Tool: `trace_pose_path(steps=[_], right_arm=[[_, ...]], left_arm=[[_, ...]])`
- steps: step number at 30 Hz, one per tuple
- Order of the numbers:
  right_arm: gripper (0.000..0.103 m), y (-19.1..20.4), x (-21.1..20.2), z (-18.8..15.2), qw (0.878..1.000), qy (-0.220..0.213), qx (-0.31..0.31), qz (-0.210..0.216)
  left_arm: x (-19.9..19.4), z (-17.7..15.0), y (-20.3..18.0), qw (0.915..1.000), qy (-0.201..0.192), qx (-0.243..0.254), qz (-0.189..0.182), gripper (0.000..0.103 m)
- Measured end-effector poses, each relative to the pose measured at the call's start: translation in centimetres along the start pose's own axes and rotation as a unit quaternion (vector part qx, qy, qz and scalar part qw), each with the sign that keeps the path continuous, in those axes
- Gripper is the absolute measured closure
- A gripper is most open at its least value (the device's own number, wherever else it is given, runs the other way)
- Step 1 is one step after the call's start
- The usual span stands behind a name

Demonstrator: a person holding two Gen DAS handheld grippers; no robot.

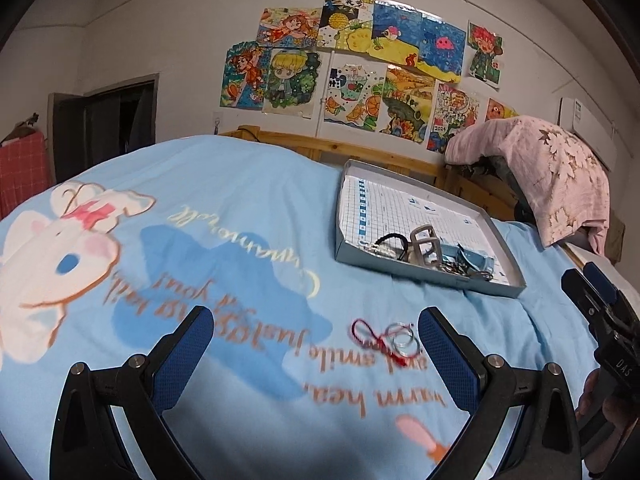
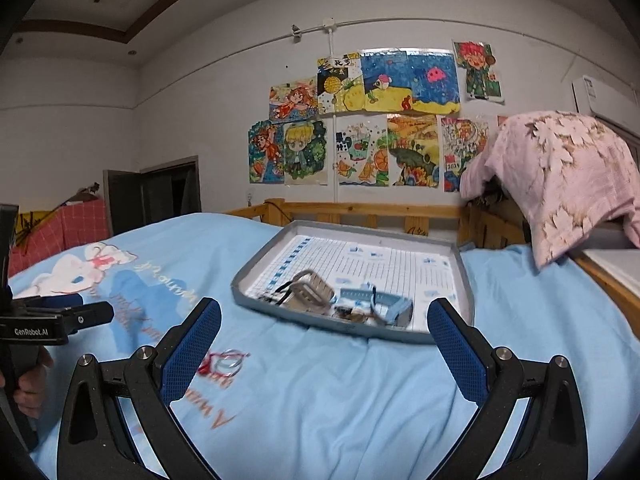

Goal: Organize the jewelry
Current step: 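Move left tool to the red bead string while right tool approaches the silver rings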

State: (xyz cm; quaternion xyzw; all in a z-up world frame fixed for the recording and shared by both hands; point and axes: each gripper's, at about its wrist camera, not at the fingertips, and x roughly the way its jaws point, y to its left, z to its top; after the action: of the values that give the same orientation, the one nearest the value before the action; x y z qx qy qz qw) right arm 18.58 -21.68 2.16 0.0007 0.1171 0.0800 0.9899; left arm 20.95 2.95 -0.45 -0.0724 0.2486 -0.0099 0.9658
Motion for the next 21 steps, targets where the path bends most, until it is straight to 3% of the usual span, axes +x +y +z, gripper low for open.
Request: trace_pose_path(steps=[10, 21], right_arm=[[0.002, -0.3, 6.0, 0.1, 1.000, 0.018, 0.017, 0.019], [0.002, -0.1, 9.9, -2.0, 0.997, 0.046, 0.035, 0.048]], left_arm=[[4.7, 0.9, -1.9, 0.9969, 0.012, 0.070, 0.032, 0.000], [7.0, -0.4, -0.2, 0.9984, 0.027, 0.039, 0.030, 0.000]])
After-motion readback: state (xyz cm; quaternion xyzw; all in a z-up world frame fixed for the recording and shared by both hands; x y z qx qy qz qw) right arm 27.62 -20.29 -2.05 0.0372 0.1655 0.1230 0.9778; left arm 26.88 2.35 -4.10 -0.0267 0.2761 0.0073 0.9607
